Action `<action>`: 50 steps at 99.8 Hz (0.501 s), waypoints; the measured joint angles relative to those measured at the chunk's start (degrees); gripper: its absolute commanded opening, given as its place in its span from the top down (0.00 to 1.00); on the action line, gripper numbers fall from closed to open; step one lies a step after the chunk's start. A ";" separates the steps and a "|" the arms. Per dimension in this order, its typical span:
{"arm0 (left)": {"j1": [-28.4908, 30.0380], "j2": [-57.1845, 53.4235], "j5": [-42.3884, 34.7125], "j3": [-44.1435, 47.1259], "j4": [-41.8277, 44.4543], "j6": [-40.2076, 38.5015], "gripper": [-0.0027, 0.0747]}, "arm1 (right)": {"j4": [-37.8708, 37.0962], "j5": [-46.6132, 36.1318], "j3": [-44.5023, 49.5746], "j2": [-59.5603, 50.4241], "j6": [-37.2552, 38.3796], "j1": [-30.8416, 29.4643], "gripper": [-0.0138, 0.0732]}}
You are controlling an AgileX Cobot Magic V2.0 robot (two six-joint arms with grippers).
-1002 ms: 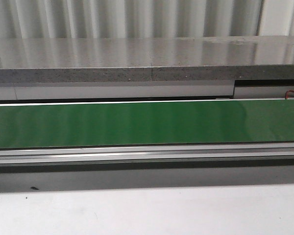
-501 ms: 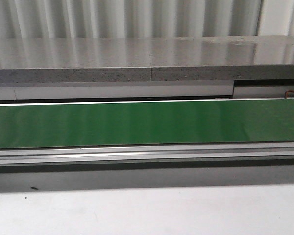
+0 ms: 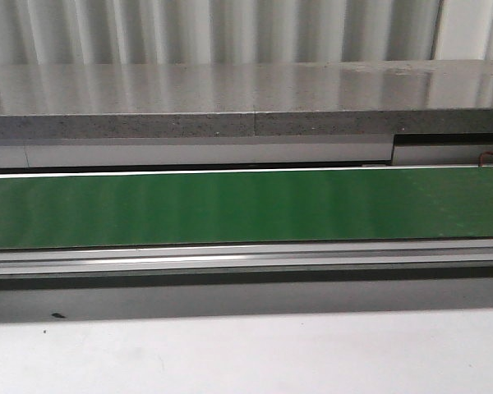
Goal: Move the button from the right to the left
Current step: 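Lift the button and place it upright on the conveyor belt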
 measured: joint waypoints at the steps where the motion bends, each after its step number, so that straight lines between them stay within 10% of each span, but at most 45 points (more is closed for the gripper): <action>1: 0.00 0.00 0.00 0.00 0.00 0.00 0.99 | 0.00 0.00 0.00 0.00 0.00 0.00 0.50; 18: 0.00 0.00 0.00 0.00 0.00 0.00 0.99 | 0.50 -0.23 0.00 -0.14 0.21 0.00 0.23; 50: 0.00 0.00 0.00 0.00 0.00 0.00 0.99 | 2.09 -1.97 0.11 -7.99 -2.58 3.84 0.30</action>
